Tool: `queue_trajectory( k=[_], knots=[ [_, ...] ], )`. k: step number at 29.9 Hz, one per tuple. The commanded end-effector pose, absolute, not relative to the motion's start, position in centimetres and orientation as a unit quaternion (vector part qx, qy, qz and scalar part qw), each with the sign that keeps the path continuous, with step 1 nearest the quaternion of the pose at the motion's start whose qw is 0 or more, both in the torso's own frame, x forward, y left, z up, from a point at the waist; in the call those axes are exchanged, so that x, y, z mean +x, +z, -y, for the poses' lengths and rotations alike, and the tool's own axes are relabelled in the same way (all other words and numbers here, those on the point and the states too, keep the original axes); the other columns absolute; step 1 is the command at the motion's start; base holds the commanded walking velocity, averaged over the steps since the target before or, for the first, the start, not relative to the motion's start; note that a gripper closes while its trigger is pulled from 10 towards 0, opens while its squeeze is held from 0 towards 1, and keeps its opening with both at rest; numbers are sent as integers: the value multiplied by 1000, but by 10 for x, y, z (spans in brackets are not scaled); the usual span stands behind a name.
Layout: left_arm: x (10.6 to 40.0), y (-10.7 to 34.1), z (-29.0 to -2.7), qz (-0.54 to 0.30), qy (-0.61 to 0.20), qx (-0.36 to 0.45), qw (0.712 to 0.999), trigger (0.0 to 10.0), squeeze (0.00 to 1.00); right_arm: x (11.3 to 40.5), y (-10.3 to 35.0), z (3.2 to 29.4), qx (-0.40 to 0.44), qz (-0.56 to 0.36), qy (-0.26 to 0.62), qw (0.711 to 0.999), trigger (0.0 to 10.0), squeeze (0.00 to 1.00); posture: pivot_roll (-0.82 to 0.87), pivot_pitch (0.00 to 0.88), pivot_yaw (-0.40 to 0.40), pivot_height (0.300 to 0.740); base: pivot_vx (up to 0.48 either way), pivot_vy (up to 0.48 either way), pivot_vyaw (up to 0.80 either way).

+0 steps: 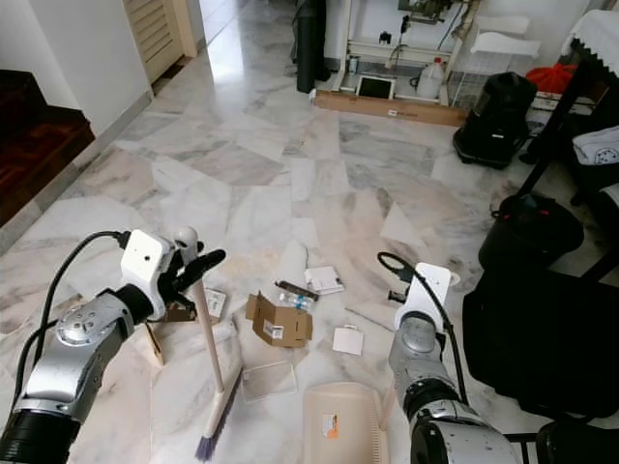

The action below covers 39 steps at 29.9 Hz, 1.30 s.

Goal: Sweep floor

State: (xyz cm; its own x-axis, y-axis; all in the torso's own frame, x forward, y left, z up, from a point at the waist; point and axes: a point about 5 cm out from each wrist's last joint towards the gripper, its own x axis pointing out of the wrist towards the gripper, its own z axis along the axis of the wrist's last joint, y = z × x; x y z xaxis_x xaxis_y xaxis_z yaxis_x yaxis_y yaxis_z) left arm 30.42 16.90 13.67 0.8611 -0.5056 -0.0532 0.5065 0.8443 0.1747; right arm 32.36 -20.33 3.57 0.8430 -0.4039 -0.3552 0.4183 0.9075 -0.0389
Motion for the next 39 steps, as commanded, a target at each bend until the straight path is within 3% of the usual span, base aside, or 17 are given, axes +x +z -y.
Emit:
queue_trajectory(
  k=[1,20,39],
  knots=[
    [306,152,-165,28,-270,97,957,10000,0,317,26,202,45,-197,-222,954,10000,0,73,82,-26,740,0,0,0],
    [307,154,-164,33,-274,100,956,10000,0,323,41,204,69,-128,-231,962,10000,0,74,76,-28,740,0,0,0],
    [307,153,-162,34,-276,99,955,10000,0,322,43,204,42,-114,-229,966,10000,0,71,67,-32,740,0,0,0]
  ],
)
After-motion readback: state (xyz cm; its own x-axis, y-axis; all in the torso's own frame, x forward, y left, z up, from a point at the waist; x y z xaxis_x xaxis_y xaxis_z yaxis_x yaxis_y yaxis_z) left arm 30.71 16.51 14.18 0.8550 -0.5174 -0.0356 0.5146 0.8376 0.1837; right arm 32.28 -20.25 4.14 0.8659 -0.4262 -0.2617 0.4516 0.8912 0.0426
